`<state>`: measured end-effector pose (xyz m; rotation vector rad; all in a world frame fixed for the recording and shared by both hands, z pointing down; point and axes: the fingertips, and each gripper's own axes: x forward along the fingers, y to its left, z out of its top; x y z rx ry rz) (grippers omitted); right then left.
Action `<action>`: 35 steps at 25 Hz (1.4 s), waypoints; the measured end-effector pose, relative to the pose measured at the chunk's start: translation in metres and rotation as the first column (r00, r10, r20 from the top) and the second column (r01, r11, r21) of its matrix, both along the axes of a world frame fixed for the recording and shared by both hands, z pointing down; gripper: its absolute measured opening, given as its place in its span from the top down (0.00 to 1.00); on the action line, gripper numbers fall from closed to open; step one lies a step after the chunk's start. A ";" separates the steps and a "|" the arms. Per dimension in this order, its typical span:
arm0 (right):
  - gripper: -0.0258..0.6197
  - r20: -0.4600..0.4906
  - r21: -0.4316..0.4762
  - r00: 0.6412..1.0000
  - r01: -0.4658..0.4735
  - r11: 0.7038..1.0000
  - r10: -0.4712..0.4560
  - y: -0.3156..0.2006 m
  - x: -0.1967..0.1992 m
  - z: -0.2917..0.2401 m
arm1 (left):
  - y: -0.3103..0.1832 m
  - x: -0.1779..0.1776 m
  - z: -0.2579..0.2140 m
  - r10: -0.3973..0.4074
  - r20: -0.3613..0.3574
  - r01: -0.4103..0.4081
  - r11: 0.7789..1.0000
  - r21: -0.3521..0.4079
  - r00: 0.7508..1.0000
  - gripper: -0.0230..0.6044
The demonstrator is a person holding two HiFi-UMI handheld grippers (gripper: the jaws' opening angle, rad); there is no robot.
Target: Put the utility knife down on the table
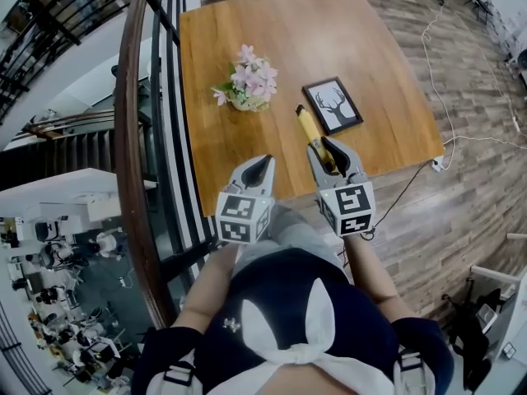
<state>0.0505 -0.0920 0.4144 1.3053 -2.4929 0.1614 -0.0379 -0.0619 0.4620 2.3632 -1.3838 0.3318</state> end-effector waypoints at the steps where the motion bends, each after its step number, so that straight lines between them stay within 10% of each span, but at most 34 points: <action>1: 0.77 0.000 0.001 1.000 -0.002 1.000 0.002 -0.004 -0.001 0.000 | -0.004 -0.002 0.000 -0.002 -0.001 0.002 1.000 0.000 1.000 0.93; 35: 0.77 -0.023 -0.051 1.000 -0.016 0.999 0.015 -0.075 -0.010 0.024 | -0.075 -0.019 0.009 -0.003 -0.010 0.003 1.000 -0.021 1.000 0.93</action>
